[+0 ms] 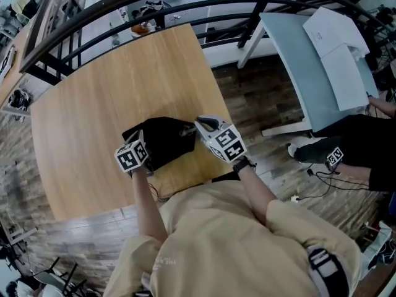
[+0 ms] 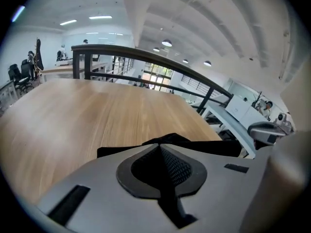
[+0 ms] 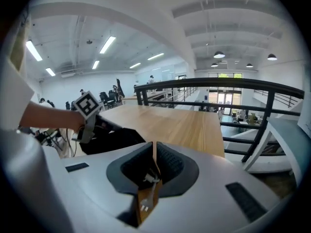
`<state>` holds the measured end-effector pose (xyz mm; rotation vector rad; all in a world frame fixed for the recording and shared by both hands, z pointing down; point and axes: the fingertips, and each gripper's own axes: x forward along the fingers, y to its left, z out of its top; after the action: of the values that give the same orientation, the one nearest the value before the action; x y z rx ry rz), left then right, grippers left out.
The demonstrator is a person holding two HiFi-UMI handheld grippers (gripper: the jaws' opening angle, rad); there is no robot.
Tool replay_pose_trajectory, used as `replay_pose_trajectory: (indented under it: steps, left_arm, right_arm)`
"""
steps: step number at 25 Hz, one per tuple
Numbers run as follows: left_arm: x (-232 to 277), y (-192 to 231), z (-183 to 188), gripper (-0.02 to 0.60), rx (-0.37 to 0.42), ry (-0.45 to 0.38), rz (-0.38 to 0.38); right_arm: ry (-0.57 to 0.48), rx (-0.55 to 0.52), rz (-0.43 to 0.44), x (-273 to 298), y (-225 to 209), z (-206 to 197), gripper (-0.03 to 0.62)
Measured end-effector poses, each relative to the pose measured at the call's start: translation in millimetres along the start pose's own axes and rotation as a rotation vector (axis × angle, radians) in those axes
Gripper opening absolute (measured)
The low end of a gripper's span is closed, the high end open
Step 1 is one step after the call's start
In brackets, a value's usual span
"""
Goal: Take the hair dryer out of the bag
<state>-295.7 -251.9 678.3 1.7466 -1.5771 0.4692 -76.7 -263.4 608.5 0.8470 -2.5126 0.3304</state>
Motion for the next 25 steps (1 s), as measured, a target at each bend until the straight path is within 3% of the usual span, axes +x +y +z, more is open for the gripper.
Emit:
replay_pose_trajectory:
  steps: [4,8,10,14,17,25]
  left_arm:
    - [2,2,-1,0.020,0.001,-0.008,-0.008]
    - [5,-2,6,0.018,0.021,-0.016,-0.018]
    - [3,-3,0,0.020,0.012,-0.013,-0.017]
    - [5,-10,-4,0.018,0.002,0.005,-0.026]
    - [7,-10,11,0.018,0.009,-0.007,-0.032]
    - [8,-9,11,0.018,-0.024,-0.003,-0.048]
  right_arm:
    - [0.087,-0.122,0.144,4,25,-32,0.014]
    - [0.180,-0.326,0.218,22,43,-46,0.028]
    - [0.247,-0.400,0.252,32,54,-63,0.138]
    - [0.364,-0.461,0.255,52,53,-94,0.242]
    - [0.360,-0.522,0.263,74,50,-85,0.255]
    - [0.398,-0.640,0.414,115,77,-100,0.255]
